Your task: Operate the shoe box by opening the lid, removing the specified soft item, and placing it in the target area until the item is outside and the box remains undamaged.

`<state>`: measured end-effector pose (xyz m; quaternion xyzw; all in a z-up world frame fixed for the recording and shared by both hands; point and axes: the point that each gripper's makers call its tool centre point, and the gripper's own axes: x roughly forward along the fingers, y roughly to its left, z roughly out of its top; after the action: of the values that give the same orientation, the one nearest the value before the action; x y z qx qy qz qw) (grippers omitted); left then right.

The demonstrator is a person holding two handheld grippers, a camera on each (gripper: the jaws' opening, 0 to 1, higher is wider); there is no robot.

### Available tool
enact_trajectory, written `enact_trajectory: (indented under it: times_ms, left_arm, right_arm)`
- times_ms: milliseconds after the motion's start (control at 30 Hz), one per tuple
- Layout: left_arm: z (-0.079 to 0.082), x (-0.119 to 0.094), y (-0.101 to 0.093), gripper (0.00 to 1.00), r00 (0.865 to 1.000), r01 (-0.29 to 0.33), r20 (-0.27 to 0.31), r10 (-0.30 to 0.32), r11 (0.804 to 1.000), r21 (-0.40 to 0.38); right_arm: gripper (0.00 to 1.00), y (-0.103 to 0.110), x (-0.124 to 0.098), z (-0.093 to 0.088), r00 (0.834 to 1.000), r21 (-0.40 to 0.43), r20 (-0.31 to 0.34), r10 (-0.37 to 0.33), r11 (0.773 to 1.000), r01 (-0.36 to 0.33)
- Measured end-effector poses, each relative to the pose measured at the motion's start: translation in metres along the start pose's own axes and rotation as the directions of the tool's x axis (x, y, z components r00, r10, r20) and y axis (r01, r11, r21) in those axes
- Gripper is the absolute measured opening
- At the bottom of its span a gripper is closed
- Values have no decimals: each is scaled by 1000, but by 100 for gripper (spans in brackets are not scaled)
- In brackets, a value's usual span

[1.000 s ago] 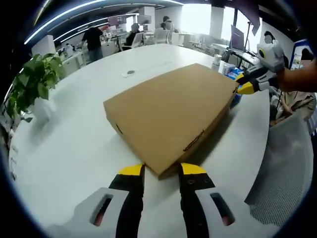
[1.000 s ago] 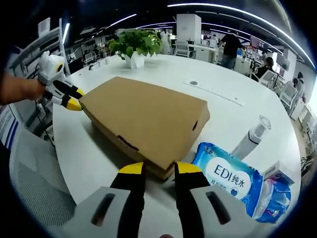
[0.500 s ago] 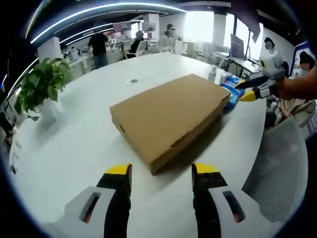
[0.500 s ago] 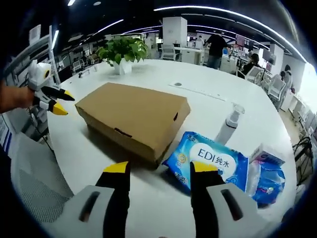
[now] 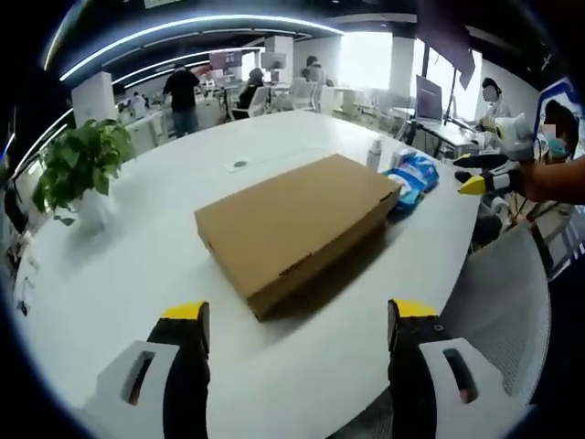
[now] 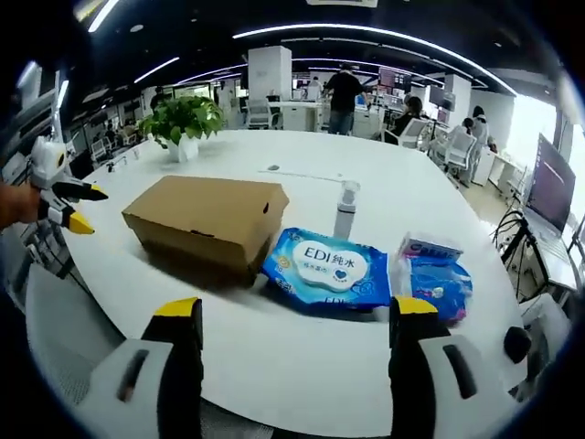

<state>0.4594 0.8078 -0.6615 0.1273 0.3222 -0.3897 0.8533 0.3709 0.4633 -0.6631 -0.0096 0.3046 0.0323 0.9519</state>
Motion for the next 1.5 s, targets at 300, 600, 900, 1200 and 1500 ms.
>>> enact_trajectory:
  times_ms: [300, 600, 900, 1200, 1500]
  left_arm:
    - [-14, -21, -18, 87, 1000, 19, 13, -19, 1000, -15]
    - [-15, -39, -34, 91, 999, 34, 35, -35, 999, 4]
    - [-12, -63, -43, 94, 998, -3, 62, 2, 1000, 13]
    - [-17, -80, -66, 94, 998, -40, 54, 41, 999, -21]
    - [-11, -83, -87, 97, 995, -86, 45, 87, 996, -33]
  right_arm:
    - [92, 1, -47, -13, 999, 29, 3, -53, 998, 52]
    - [96, 11, -83, -22, 995, 42, 18, -93, 995, 92]
    - [96, 13, -101, -26, 996, 52, 39, -82, 995, 80]
    - [96, 8, -116, -33, 998, 40, 47, -46, 998, 45]
    - [96, -4, -117, -33, 999, 16, 53, 3, 1000, -4]
